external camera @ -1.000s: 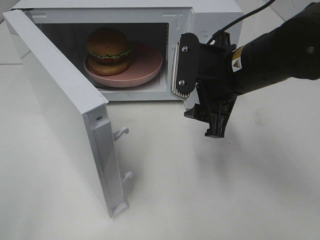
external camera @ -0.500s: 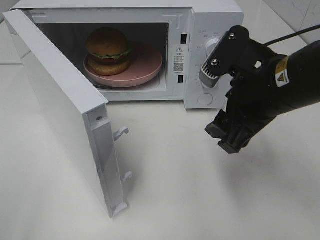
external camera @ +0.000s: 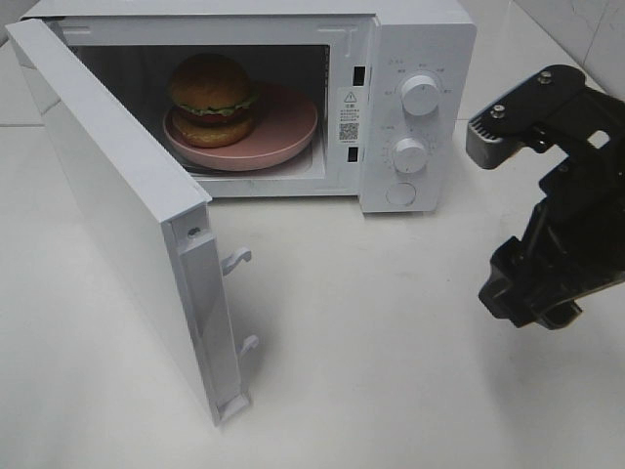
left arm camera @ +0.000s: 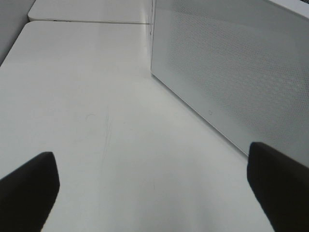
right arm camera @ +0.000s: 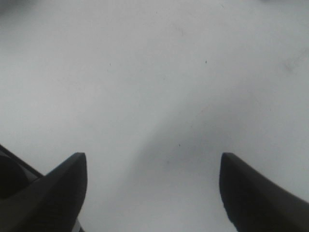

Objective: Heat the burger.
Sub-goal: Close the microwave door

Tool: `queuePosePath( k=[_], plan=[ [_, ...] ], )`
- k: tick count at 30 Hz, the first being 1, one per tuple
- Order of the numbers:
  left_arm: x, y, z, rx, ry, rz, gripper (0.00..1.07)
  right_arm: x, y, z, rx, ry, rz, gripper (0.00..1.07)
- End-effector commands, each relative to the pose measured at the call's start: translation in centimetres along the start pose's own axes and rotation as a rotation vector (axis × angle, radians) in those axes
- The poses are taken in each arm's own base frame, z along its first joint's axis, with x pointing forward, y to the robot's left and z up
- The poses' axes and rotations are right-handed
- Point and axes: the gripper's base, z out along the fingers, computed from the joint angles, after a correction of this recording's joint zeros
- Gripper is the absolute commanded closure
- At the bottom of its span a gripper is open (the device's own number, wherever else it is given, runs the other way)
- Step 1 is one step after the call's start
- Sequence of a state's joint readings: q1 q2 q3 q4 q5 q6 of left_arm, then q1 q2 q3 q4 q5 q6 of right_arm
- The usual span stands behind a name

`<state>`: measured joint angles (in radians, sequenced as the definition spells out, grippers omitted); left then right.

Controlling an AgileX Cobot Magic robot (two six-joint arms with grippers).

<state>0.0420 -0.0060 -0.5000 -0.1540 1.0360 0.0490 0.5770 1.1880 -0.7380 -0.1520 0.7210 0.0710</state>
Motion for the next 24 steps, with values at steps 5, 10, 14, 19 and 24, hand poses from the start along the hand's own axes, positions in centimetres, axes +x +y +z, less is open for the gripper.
queuePosePath(
  k=[5, 10, 14, 19, 24],
  plan=[
    [0.2, 0.0, -0.2, -0.001, -0.016, 0.000, 0.09, 2.2, -0.4, -2.4, 0.020, 0.073, 0.080, 0.34],
    [0.2, 0.0, -0.2, -0.001, -0.016, 0.000, 0.09, 3.5, -0.6, -4.1, 0.025, 0.076, 0.099, 0.34],
    [0.2, 0.0, -0.2, -0.001, -0.016, 0.000, 0.09, 4.7, -0.8, -5.7, 0.027, 0.049, 0.109, 0.34],
    [0.2, 0.0, -0.2, -0.001, -0.016, 0.000, 0.09, 6.1, -0.9, -7.5, 0.027, 0.001, 0.122, 0.33],
    [0.2, 0.0, -0.2, -0.001, -0.016, 0.000, 0.09, 7.8, -1.0, -9.1, 0.027, -0.063, 0.135, 0.32]
  ],
)
